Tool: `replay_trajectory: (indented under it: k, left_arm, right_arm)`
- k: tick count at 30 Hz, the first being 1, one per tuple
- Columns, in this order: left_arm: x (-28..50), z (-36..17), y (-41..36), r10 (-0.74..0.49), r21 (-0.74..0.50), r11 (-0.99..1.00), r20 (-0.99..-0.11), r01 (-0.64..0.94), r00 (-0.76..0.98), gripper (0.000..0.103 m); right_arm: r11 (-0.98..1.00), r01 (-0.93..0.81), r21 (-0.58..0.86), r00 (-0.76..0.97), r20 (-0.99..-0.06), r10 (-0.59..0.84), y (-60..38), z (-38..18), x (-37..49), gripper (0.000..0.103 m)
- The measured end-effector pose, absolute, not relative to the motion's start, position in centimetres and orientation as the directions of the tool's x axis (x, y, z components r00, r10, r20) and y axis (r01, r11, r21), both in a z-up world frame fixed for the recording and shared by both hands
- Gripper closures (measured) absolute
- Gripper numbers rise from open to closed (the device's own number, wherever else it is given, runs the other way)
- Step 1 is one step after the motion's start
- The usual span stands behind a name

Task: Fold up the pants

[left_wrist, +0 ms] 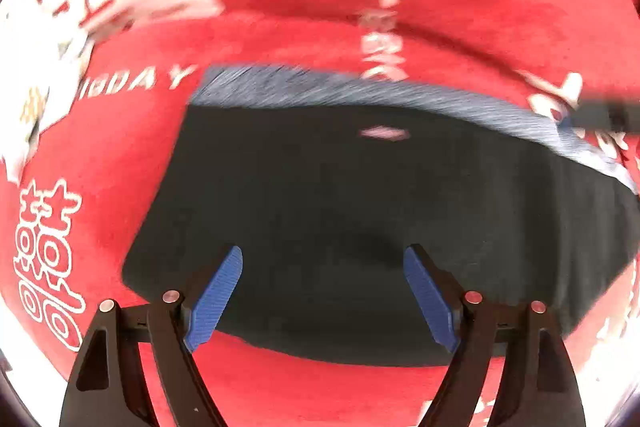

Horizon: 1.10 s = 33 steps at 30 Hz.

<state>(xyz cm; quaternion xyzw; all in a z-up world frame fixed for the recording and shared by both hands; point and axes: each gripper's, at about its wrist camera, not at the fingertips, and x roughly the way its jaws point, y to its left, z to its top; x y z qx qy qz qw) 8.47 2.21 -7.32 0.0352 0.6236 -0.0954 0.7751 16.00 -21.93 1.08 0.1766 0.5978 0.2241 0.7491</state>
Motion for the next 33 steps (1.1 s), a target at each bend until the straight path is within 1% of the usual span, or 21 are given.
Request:
replay_trajectory:
  k: [1, 2, 4, 8, 11, 14, 15, 16, 17, 20, 22, 23, 25, 27, 28, 29, 30, 32, 33]
  left_arm:
    - [8.4, -7.9, 2.8, -0.126, -0.090, 0.978, -0.973, 0.186, 0.193, 0.019]
    - [8.0, -8.1, 2.9, -0.146, -0.108, 0.976, -0.968, 0.188, 0.202, 0.019]
    - [7.3, -8.0, 2.7, -0.148, -0.095, 0.969, -0.962, 0.227, 0.230, 0.018]
    - [6.1, -8.2, 3.0, -0.179, -0.125, 0.970, -0.946, 0.206, 0.269, 0.018]
    - [5.4, -8.3, 3.4, -0.191, -0.133, 0.970, -0.937, 0.204, 0.292, 0.018]
    - [5.1, -8.2, 3.7, -0.200, -0.142, 0.969, -0.932, 0.203, 0.302, 0.018]
    - [5.1, -8.1, 4.2, -0.203, -0.146, 0.968, -0.931, 0.202, 0.302, 0.018]
    - [5.0, -8.0, 4.6, -0.206, -0.150, 0.968, -0.931, 0.200, 0.301, 0.018]
    - [5.0, -7.9, 4.7, -0.207, -0.152, 0.969, -0.931, 0.197, 0.299, 0.018]
    - [5.1, -7.3, 5.2, -0.218, -0.172, 0.969, -0.932, 0.175, 0.290, 0.018]
    - [4.5, -6.0, 6.5, -0.242, -0.207, 0.968, -0.925, 0.145, 0.294, 0.018]
    - [4.6, -5.7, 7.0, -0.239, -0.210, 0.969, -0.922, 0.127, 0.304, 0.018]
    - [5.1, -5.7, 8.1, -0.203, -0.184, 0.979, -0.925, 0.088, 0.322, 0.018]
    - [5.8, -6.8, 8.9, -0.183, -0.172, 0.983, -0.936, 0.061, 0.300, 0.018]
    - [6.1, -7.5, 8.8, -0.178, -0.166, 0.984, -0.942, 0.066, 0.285, 0.018]
    - [6.2, -8.0, 8.7, -0.172, -0.158, 0.985, -0.944, 0.074, 0.282, 0.015]
    - [6.1, -8.1, 8.7, -0.157, -0.139, 0.987, -0.943, 0.080, 0.295, 0.010]
    - [6.1, -8.1, 8.9, -0.164, -0.145, 0.986, -0.944, 0.084, 0.287, 0.010]
    - [6.2, -8.0, 9.1, -0.166, -0.149, 0.986, -0.946, 0.081, 0.280, 0.010]
  right_arm:
    - [0.838, -0.184, 0.514, 0.164, -0.824, 0.542, -19.5, 0.7, 18.7, 0.046]
    - [0.836, -0.214, 0.505, 0.147, -0.829, 0.539, -18.2, 0.3, 19.2, 0.046]
    - [0.832, -0.290, 0.473, 0.100, -0.850, 0.518, -14.2, -1.1, 22.3, 0.046]
    - [0.808, -0.419, 0.414, 0.033, -0.882, 0.469, -8.4, -3.1, 25.5, 0.046]
    - [0.795, -0.479, 0.374, -0.006, -0.906, 0.422, -5.5, -4.8, 27.4, 0.046]
    - [0.786, -0.495, 0.370, -0.058, -0.917, 0.395, -4.2, -6.5, 28.8, 0.046]
    - [0.788, -0.486, 0.379, -0.084, -0.917, 0.389, -4.0, -7.0, 29.1, 0.051]
    - [0.786, -0.474, 0.397, -0.107, -0.912, 0.396, -4.0, -7.3, 29.4, 0.062]
    - [0.780, -0.458, 0.427, -0.126, -0.900, 0.418, -4.3, -7.4, 29.4, 0.095]
    - [0.737, -0.480, 0.475, -0.130, -0.870, 0.476, -4.1, -5.9, 28.9, 0.096]
    - [0.694, -0.499, 0.519, -0.145, -0.840, 0.523, -4.0, -4.2, 28.2, 0.096]
    - [0.689, -0.504, 0.521, -0.149, -0.838, 0.524, -3.8, -3.9, 28.1, 0.096]
    - [0.706, -0.517, 0.484, -0.143, -0.862, 0.487, -3.1, -4.4, 28.2, 0.096]
    - [0.744, -0.516, 0.424, -0.120, -0.896, 0.427, -2.6, -6.0, 28.5, 0.096]
    - [0.769, -0.494, 0.406, -0.117, -0.908, 0.403, -2.5, -7.4, 28.7, 0.096]
    - [0.787, -0.469, 0.400, -0.115, -0.912, 0.394, -2.5, -8.4, 28.8, 0.095]
    - [0.799, -0.444, 0.405, -0.099, -0.909, 0.406, -2.9, -8.8, 28.9, 0.091]
    - [0.820, -0.368, 0.439, -0.072, -0.893, 0.445, -3.8, -9.1, 29.0, 0.090]
    - [0.832, -0.339, 0.439, -0.055, -0.892, 0.448, -4.4, -8.8, 28.8, 0.087]
